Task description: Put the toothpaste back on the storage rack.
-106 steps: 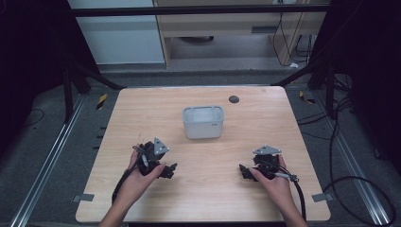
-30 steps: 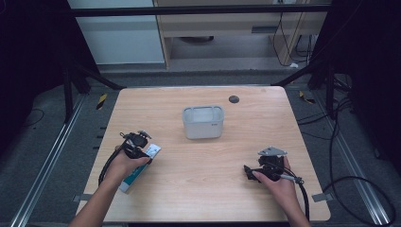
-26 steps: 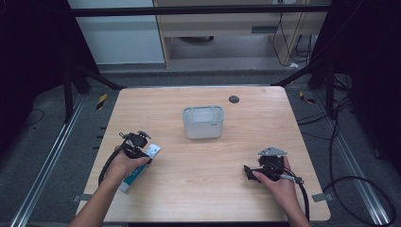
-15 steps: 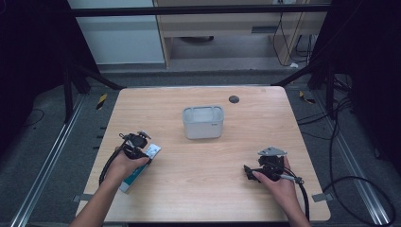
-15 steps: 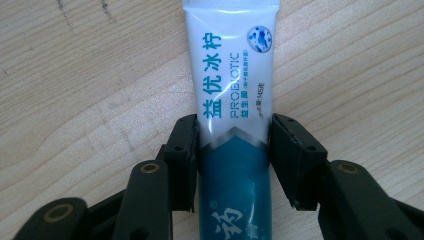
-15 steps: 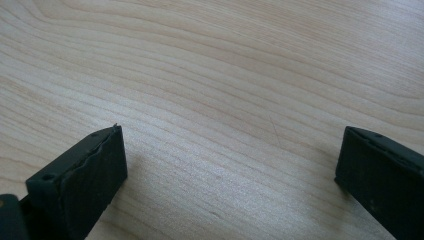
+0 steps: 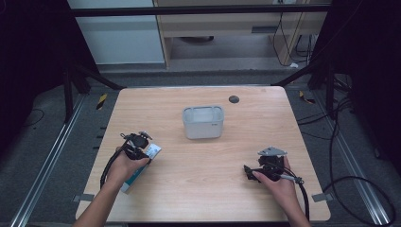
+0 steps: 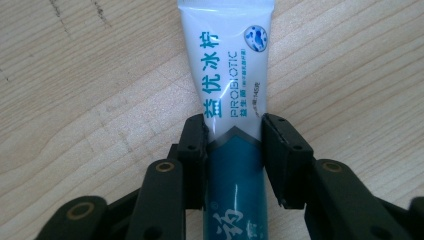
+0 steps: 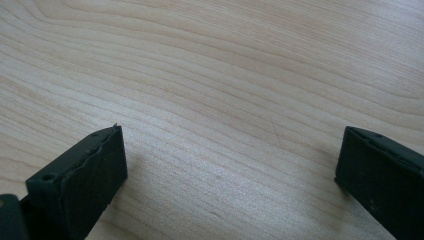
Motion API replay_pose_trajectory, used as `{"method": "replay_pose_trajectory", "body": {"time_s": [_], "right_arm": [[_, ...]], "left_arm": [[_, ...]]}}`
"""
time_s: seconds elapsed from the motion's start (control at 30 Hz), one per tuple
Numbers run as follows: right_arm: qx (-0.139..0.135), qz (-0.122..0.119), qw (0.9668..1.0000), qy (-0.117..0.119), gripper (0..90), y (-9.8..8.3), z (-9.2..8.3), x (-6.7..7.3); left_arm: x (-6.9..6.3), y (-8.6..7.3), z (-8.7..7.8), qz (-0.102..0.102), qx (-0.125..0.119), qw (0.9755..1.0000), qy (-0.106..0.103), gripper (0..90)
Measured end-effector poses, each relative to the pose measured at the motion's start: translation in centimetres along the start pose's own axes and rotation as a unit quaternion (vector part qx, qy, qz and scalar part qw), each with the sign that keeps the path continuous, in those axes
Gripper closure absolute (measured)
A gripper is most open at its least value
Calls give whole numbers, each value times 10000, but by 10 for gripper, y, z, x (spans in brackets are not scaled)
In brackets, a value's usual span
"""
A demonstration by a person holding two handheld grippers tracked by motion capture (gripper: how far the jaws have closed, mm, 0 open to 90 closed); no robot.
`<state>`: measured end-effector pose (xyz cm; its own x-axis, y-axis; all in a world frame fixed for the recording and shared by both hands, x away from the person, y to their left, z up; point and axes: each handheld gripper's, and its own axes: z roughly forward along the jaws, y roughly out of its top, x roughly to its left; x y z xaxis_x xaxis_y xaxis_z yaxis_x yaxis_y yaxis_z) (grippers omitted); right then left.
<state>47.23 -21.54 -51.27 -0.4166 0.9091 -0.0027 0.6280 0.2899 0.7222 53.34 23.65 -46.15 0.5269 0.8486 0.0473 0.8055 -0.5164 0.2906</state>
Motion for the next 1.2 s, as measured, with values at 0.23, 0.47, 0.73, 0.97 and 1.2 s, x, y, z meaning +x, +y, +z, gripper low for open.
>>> {"method": "replay_pose_trajectory", "body": {"time_s": [0.23,0.47,0.73,0.97,1.2], "right_arm": [[2,-6,10000,-6,4,0,0,0],[1,-6,10000,-6,4,0,0,0],[1,-2,10000,-3,3,0,0,0],[1,-14,10000,-4,3,0,0,0],[3,-12,10000,-3,4,0,0,0]], "left_arm": [[0,-1,-6,70,-108,9999,-51,759],[-2,0,-6,142,-122,9998,-14,772],[-1,-2,-9,210,-144,9996,-98,794],[6,-6,-15,118,-259,9995,-119,800],[12,-6,-36,66,-442,9990,-83,801]]}}
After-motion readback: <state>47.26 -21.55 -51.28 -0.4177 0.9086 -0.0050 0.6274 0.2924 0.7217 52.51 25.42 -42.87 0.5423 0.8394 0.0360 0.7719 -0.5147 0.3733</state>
